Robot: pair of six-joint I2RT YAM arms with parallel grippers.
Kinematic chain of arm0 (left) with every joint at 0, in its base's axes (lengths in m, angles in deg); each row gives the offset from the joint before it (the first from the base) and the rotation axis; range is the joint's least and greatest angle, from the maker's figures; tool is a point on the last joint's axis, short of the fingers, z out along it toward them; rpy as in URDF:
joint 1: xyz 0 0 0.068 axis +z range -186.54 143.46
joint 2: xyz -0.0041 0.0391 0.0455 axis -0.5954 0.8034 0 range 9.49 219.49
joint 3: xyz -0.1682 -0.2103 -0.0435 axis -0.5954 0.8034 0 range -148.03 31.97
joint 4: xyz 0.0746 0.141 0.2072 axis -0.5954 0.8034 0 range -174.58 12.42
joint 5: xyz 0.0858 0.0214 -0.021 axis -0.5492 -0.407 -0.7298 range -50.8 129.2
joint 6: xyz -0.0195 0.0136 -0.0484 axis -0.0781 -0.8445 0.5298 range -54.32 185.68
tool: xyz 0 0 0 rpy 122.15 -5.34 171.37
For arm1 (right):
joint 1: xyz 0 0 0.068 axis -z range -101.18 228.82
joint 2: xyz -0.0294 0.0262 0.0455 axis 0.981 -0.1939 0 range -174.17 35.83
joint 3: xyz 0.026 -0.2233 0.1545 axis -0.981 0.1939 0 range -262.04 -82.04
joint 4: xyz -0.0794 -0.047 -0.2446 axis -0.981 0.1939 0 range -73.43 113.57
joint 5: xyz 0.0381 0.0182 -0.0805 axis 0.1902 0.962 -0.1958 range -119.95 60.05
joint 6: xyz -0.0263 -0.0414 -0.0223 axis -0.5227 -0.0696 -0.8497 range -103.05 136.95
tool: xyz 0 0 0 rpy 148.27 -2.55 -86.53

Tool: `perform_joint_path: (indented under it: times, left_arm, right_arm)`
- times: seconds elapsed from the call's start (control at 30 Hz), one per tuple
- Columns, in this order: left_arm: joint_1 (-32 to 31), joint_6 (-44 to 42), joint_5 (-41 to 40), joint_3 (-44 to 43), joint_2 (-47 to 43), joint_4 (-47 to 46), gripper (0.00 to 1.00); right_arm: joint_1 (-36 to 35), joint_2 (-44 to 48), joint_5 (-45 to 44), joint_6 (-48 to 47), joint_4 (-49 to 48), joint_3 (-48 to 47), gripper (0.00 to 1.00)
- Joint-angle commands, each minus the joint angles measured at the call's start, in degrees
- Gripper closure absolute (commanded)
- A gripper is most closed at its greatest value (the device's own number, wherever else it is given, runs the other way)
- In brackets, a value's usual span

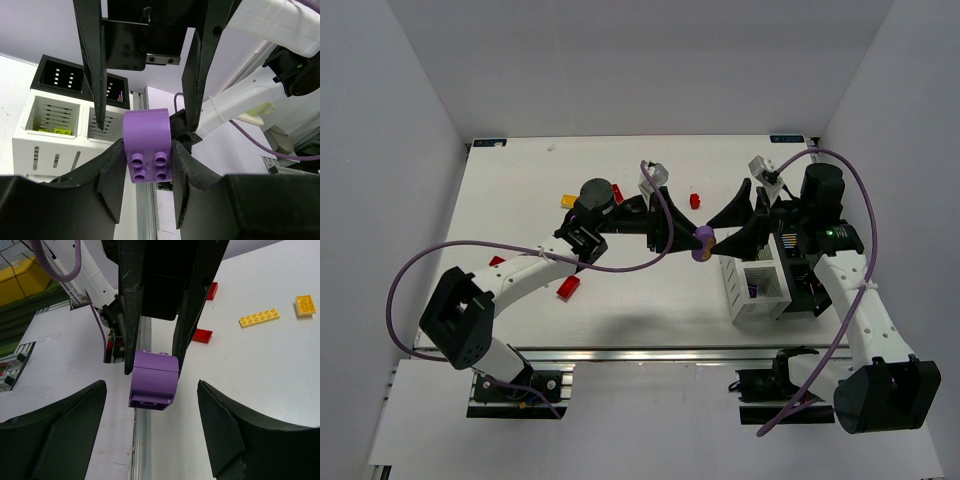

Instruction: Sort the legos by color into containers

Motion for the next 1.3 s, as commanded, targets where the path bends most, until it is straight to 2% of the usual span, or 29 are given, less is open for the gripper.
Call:
perform_joint_path:
  times: [0.0,0.37,0.47,0.5,0.53,0.6,0.7,1.03,1.07,1.2,1.27]
  left_arm:
    - [-0.13,0.62,1.32,-2.25,-0.24,-2.4,1.0]
    - [-0.65,-3.77,-2.45,-2.86,-1.2,1.82,1.0]
    - [-0.65,-5.18,-3.33,-3.13,-1.47,3.31,1.0]
    - [-0.65,-5.53,-3.6,-3.21,-1.73,3.84,1.0]
    - [-0.65,-5.88,-3.86,-3.13,-1.9,4.62,1.0]
    - [-0.13,-6.41,-5.43,-2.51,-3.48,4.98,1.0]
    - [0.4,-9.84,-10.61,-1.11,-5.59,8.49,1.0]
    - [2.69,-10.72,-15.64,1.01,-8.06,10.43,1.0]
    - [2.69,-10.98,-15.82,0.92,-8.06,10.78,1.0]
    - [1.54,-11.42,-16.69,0.39,-7.97,12.18,1.0]
    - [1.02,-9.51,-15.74,0.65,-7.97,11.5,1.0]
  right_arm:
    - [-1.01,-0.19,-0.94,-1.45,0.83,-1.09,0.23]
    - [-1.63,-0.8,-4.98,-3.03,3.73,-1.35,0.56]
    - [-1.63,-0.72,-5.77,-3.21,4.08,-1.53,0.76]
    - [-1.28,-0.72,-5.95,-3.21,4.09,-1.53,0.86]
    - [-1.19,-0.63,-5.95,-3.12,4.09,-1.61,0.92]
    - [-0.84,-0.19,-7.43,-4.78,6.09,-2.31,0.96]
    - [-0.23,0.6,-11.3,-10.06,11.9,-4.43,1.0]
    - [2.59,1.48,-15.16,-11.55,15.49,-5.3,1.0]
    - [2.68,1.57,-17.7,-12.95,17.51,-6.35,1.0]
    - [2.77,3.67,-38.84,-19.19,26.48,-11.28,1.0]
    - [2.77,5.43,-44.07,-22.36,30.95,-12.42,1.0]
